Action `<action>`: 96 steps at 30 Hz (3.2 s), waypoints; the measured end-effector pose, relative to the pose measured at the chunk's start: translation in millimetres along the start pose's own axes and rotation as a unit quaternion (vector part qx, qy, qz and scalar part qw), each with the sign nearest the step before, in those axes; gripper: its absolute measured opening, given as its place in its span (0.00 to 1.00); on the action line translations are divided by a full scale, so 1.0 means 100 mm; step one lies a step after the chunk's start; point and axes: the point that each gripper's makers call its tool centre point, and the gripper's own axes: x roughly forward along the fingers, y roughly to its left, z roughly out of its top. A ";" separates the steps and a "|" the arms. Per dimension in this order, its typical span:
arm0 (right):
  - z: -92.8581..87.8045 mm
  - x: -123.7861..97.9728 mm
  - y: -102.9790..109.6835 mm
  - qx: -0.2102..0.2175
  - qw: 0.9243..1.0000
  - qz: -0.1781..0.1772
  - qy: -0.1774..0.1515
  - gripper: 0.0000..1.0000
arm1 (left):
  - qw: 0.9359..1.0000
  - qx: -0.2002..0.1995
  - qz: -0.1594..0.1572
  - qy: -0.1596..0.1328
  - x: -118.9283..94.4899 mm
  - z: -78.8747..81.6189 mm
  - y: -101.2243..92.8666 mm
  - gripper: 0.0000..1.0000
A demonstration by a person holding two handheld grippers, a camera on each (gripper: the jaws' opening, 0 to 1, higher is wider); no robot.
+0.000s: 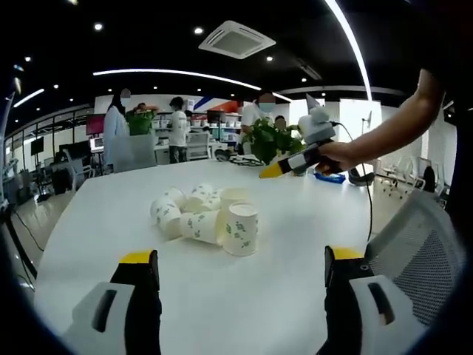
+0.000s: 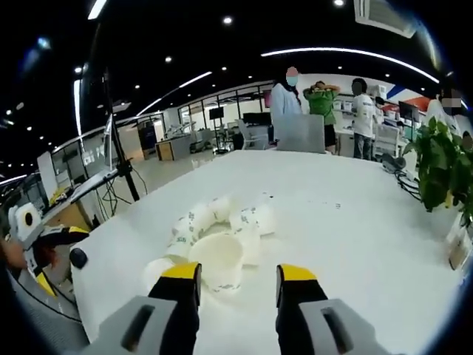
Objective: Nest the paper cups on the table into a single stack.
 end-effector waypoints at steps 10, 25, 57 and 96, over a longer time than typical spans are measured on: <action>0.00 0.11 -0.03 -0.006 1.000 -0.001 0.019 0.30 | 1.000 -0.001 0.002 0.003 0.00 -0.02 0.01 0.92; -0.07 0.32 -0.01 -0.016 0.999 0.003 0.047 0.23 | 1.000 -0.002 0.002 0.003 0.01 0.01 -0.02 0.92; -0.16 0.63 0.02 -0.003 0.995 -0.011 0.102 0.09 | 1.000 -0.012 0.003 0.006 0.00 -0.06 0.04 0.90; -0.07 0.46 -0.06 0.042 0.993 -0.013 0.106 0.00 | 1.000 -0.008 -0.003 0.003 0.02 0.00 -0.02 0.89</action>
